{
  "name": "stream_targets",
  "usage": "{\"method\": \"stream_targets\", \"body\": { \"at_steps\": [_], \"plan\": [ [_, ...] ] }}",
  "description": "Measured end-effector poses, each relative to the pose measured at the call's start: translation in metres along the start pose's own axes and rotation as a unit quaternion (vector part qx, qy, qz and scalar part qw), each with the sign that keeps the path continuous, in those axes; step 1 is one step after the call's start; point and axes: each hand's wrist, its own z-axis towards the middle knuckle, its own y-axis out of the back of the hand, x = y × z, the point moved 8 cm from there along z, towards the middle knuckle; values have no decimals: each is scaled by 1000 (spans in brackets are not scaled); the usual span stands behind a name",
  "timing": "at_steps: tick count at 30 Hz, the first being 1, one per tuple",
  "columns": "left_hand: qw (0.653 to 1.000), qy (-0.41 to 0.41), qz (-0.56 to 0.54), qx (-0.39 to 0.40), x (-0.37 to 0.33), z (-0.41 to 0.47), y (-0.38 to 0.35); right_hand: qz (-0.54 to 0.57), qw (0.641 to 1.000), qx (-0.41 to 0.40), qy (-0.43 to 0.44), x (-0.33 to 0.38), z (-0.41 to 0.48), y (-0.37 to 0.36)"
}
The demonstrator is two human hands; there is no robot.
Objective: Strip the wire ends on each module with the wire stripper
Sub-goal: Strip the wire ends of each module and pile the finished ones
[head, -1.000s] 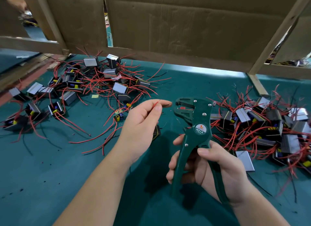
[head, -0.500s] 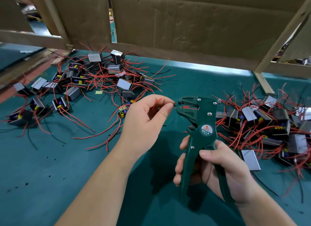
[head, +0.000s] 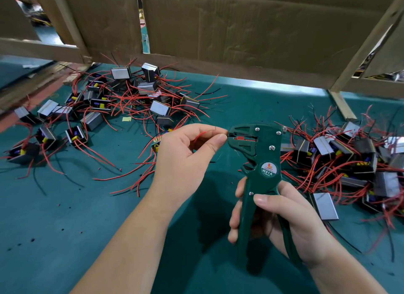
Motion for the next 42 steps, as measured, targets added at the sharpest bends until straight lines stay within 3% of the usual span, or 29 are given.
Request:
{"method": "stream_targets", "body": {
  "at_steps": [9,15,21,26,29,34,42],
  "plan": [
    [995,67,-40,69,15,-2,-12,64,995,-78,8,-2,0,-3],
    [991,125,5,55,33,-2,-13,114,981,-157,13,0,6,14],
    [990,132,17,41,38,1,-5,185,971,-138,68,13,2,22],
    [992,97,56,54,30,2,-5,198,975,-97,29,7,6,22],
    [993,71,64,66,26,1,-8,178,983,-50,-5,0,8,12],
    [993,110,-14,41,31,1,-3,156,987,9,-36,-5,5,-3],
    [999,11,37,-1,14,3,7,96,995,25,-13,0,3,-10]
  ]
}}
